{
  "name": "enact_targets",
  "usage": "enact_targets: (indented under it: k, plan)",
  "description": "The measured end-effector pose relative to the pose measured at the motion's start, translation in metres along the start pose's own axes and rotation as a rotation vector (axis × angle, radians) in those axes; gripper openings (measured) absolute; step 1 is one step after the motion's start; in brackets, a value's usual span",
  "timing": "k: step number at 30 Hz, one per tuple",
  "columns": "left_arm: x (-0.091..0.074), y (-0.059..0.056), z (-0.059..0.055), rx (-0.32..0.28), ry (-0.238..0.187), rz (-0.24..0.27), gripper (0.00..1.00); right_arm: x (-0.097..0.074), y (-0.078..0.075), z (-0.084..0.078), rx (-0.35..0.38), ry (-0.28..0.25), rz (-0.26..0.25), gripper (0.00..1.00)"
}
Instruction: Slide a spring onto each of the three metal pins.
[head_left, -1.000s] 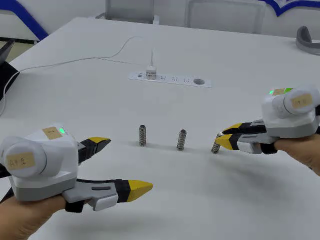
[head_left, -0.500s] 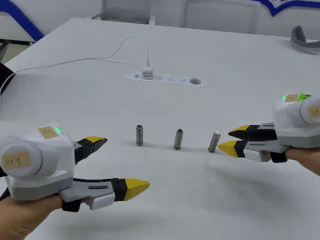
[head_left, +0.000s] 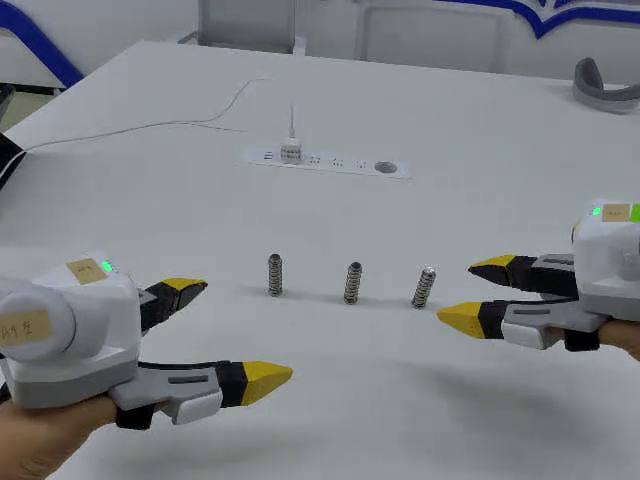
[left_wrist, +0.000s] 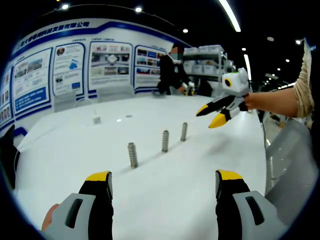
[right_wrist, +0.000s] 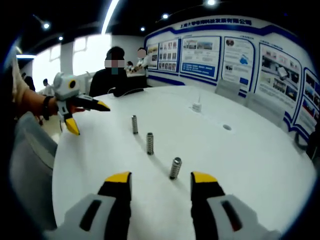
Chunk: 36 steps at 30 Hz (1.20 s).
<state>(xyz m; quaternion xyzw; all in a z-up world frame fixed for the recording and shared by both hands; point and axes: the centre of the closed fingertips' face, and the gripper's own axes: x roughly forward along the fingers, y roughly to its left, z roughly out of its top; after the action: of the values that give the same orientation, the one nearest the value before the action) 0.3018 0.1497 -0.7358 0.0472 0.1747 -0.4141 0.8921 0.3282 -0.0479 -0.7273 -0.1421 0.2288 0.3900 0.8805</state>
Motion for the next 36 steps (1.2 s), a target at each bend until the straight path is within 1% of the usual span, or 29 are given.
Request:
enact_targets:
  k: [7, 14, 18, 21, 24, 30, 36]
  plan:
    - [-0.001, 0.002, 0.0, 0.003, -0.002, 0.002, 0.87, -0.005, 0.009, 0.001, 0.01, -0.022, 0.016, 0.6]
    - [-0.002, 0.002, 0.0, 0.002, -0.002, 0.003, 0.87, -0.011, 0.014, 0.0, 0.025, -0.038, 0.023, 0.68]
    - [-0.003, 0.002, 0.0, 0.003, -0.003, 0.004, 0.87, -0.014, 0.018, -0.001, 0.03, -0.042, 0.025, 0.7]
    - [-0.003, 0.002, 0.0, 0.003, -0.003, 0.005, 0.87, -0.018, 0.022, 0.001, 0.056, -0.066, 0.041, 0.75]
    - [-0.004, 0.003, -0.001, 0.001, -0.002, 0.006, 0.87, -0.02, 0.024, 0.0, 0.053, -0.065, 0.038, 0.76]
    - [-0.004, 0.003, 0.0, 0.0, -0.001, 0.008, 0.87, -0.025, 0.025, 0.0, 0.069, -0.08, 0.036, 0.79]
    - [-0.004, 0.002, 0.001, 0.002, -0.002, 0.006, 0.87, -0.028, 0.032, 0.007, 0.094, -0.122, 0.06, 0.85]
